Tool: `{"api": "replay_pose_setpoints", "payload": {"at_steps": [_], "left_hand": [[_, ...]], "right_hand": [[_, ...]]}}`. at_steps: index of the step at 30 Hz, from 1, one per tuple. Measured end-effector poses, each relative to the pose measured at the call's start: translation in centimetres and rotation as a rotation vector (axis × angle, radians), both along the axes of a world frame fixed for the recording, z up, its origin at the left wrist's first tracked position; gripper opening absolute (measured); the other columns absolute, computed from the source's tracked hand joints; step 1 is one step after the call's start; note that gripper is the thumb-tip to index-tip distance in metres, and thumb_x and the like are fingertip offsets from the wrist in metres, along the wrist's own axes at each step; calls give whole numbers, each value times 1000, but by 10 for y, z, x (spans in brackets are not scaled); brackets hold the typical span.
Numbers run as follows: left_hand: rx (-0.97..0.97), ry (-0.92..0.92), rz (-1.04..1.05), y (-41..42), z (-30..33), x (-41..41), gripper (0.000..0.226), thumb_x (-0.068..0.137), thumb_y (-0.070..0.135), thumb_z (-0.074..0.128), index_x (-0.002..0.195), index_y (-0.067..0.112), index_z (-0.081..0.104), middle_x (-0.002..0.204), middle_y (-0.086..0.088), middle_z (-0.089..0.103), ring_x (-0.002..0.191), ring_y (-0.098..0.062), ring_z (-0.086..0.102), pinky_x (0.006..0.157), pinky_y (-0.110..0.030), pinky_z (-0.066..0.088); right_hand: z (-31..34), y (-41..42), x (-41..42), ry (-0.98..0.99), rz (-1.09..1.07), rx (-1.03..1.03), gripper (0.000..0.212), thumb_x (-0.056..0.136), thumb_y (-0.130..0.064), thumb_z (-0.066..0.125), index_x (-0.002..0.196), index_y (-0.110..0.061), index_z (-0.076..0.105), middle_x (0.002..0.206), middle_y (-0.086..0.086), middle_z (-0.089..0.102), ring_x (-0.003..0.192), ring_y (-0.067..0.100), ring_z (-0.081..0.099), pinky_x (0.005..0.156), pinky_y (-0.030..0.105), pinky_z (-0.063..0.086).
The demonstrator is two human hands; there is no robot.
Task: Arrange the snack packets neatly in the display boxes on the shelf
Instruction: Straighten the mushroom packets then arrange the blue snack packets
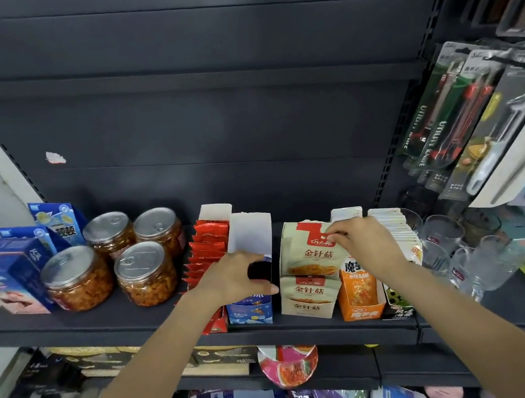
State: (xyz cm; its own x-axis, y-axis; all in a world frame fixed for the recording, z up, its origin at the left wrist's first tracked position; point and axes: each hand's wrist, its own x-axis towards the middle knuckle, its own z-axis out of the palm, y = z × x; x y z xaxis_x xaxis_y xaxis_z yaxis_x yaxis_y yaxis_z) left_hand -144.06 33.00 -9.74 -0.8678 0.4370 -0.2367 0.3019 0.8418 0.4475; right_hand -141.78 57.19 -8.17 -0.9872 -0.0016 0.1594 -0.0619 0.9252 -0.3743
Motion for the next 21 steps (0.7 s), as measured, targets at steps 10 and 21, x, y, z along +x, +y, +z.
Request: {"api": "replay_pose_setpoints", "payload": {"at_steps": [10,21], "left_hand": [[-34,33,-51,-6,-3,-5,51,86,35,66,134,22,51,131,-1,57,117,-18,54,97,-31,46],[-33,89,-14,-5,-6,0,53,90,37,60,138,23,45,139,-2,46,129,-20,40,105,-34,36]], "right_hand": [[-31,-26,-30,-16,-21,260,22,93,-13,51,105,-18,70,103,3,63,90,18,61,70,26,49],[-27,-25,-40,-32,-115,182,19,94,-22,53,107,-14,65,101,4,66,91,20,63,70,30,50]]}}
